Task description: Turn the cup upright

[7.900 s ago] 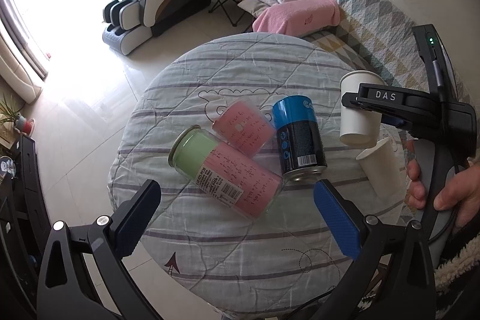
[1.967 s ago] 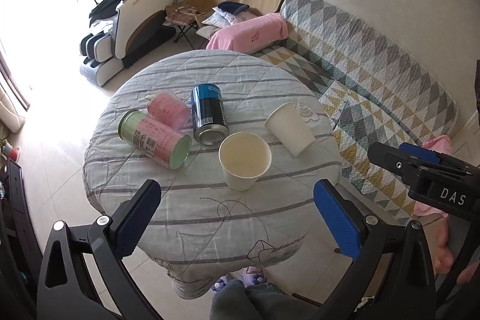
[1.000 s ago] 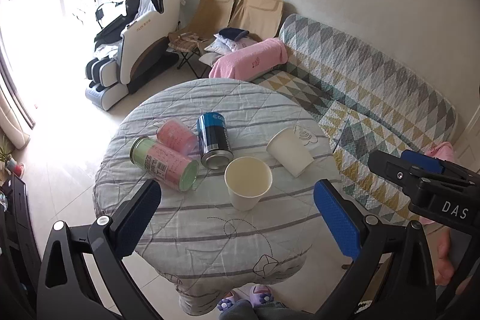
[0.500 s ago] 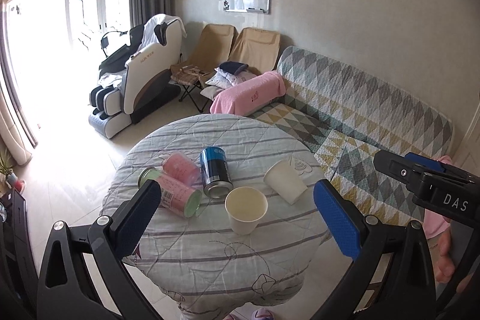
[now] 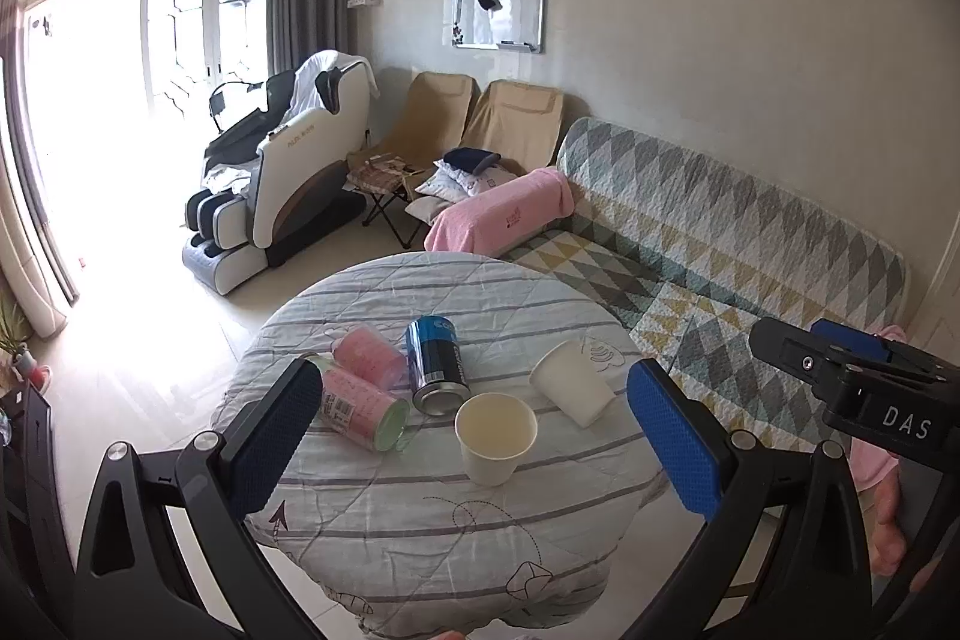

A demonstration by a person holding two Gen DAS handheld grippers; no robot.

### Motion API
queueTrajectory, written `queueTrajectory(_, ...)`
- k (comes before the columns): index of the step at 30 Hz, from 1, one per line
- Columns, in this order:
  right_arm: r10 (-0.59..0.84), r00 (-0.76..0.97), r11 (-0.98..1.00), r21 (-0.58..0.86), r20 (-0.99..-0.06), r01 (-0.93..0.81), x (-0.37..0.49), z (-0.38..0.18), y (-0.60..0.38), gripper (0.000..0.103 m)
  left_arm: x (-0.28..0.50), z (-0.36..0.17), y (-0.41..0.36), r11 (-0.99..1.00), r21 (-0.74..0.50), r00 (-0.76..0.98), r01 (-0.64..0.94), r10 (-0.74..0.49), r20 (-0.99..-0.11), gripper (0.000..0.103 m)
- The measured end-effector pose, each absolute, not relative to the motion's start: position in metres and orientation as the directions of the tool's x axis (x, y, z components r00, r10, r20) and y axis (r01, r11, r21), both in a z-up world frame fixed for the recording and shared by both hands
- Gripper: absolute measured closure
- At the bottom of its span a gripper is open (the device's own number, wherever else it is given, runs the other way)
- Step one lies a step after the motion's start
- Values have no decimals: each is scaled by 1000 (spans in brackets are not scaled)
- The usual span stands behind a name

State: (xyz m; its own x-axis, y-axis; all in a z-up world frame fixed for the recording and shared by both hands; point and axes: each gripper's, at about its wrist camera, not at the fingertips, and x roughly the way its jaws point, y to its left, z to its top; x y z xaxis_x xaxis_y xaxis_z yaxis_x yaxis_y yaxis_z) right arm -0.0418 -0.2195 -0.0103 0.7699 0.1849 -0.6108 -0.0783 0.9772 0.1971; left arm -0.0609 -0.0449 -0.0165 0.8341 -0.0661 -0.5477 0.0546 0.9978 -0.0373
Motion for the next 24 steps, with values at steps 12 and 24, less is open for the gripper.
queueTrajectory(12,187,753,978,190,-631,-84,-38,-14,-218,22,-58,-15,-47,999,-19,830,50,-52,-555,0)
queueTrajectory(24,186,752,979,186,-633,-85,-35,-13,-219,22,-58,-15,-47,998,-20,832,53,-56,-552,0)
